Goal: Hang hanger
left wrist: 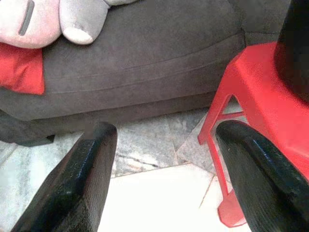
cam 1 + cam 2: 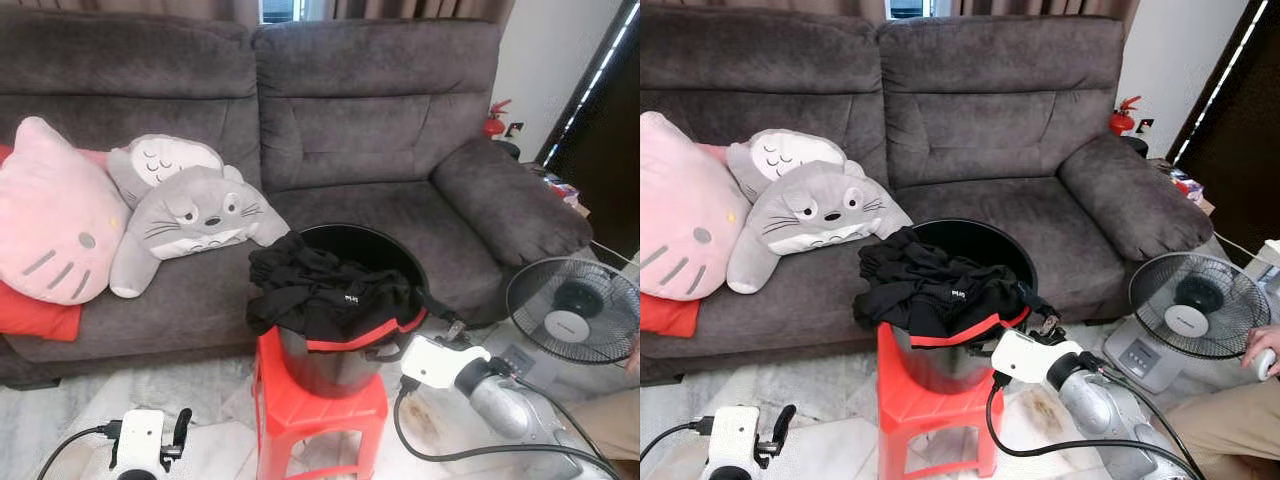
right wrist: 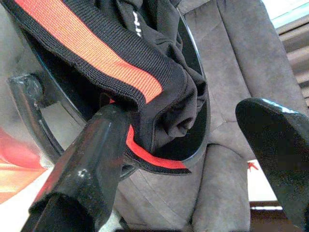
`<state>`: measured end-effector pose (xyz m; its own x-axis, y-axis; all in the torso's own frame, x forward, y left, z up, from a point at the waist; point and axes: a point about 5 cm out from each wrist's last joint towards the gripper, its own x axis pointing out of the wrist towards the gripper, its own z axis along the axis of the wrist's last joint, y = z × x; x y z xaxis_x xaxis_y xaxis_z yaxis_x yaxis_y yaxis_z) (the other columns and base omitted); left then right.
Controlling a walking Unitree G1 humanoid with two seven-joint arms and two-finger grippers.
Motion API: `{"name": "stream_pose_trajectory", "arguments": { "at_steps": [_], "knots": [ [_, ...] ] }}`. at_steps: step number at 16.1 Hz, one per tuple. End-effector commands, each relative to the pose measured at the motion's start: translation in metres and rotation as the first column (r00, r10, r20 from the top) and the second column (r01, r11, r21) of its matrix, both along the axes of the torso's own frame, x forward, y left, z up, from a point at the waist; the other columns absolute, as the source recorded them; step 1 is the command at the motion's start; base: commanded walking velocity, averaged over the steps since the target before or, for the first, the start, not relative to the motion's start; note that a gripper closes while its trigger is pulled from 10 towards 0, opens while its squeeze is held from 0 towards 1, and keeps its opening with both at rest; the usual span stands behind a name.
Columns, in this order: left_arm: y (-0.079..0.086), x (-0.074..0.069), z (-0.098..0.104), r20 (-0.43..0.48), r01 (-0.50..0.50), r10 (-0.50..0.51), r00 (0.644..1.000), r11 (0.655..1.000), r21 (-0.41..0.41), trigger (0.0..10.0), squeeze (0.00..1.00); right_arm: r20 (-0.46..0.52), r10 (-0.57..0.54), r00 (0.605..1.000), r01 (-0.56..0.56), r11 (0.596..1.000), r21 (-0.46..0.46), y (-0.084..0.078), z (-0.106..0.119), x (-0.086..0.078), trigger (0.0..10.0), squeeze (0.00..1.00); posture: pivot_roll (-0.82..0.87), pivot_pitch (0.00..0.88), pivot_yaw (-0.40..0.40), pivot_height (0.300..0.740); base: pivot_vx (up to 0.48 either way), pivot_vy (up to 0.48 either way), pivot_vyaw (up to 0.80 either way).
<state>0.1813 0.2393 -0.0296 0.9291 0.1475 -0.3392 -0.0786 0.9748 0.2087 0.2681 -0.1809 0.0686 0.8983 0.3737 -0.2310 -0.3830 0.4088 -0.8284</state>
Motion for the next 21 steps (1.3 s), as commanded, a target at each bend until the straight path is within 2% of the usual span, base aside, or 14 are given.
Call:
{"name": "stream_pose_trajectory", "arguments": {
  "at_steps": [1,3,5,9,15,21],
  "knots": [
    [-0.001,-0.001,-0.003,-0.015,0.028,-0.027,1.000,1.000,0.011,10.0,0.00,-0.026,-0.012,1.000,0.012,1.000,-0.006,-0.005,-0.001,0.001,10.0,0.00,-0.02,0.000,-0.078,0.740,0.000,0.000,0.00],
    [0.000,-0.001,-0.005,-0.025,0.029,-0.028,0.999,0.999,0.013,10.0,0.00,-0.053,0.002,0.999,-0.002,1.000,-0.008,-0.005,-0.002,0.000,10.0,0.00,-0.01,0.000,-0.079,0.740,0.000,0.000,0.00],
    [0.000,-0.003,-0.007,-0.038,0.030,-0.029,0.999,0.999,0.015,10.0,0.00,-0.095,0.018,0.995,-0.013,0.998,0.053,-0.002,-0.002,-0.002,10.0,0.00,-0.02,0.000,-0.079,0.740,0.000,0.000,0.00],
    [0.000,-0.003,-0.011,-0.050,0.029,-0.028,0.998,0.999,0.018,10.0,0.00,-0.107,0.030,0.994,-0.017,0.993,0.113,0.000,0.001,-0.001,10.0,0.00,-0.02,0.000,-0.080,0.740,0.000,0.000,0.00],
    [0.002,-0.004,-0.014,-0.065,0.028,-0.026,0.998,0.999,0.025,10.0,0.00,-0.097,0.056,0.994,-0.042,0.988,0.148,0.002,0.006,0.001,10.0,0.00,-0.02,0.000,-0.080,0.740,0.000,0.000,0.00],
    [0.007,-0.011,-0.021,-0.126,0.012,-0.008,0.992,0.999,0.032,10.0,0.00,-0.032,0.014,0.999,-0.010,0.990,0.142,-0.004,0.004,0.004,10.0,0.00,-0.02,0.000,-0.080,0.740,0.000,0.000,0.00]
  ]
}}
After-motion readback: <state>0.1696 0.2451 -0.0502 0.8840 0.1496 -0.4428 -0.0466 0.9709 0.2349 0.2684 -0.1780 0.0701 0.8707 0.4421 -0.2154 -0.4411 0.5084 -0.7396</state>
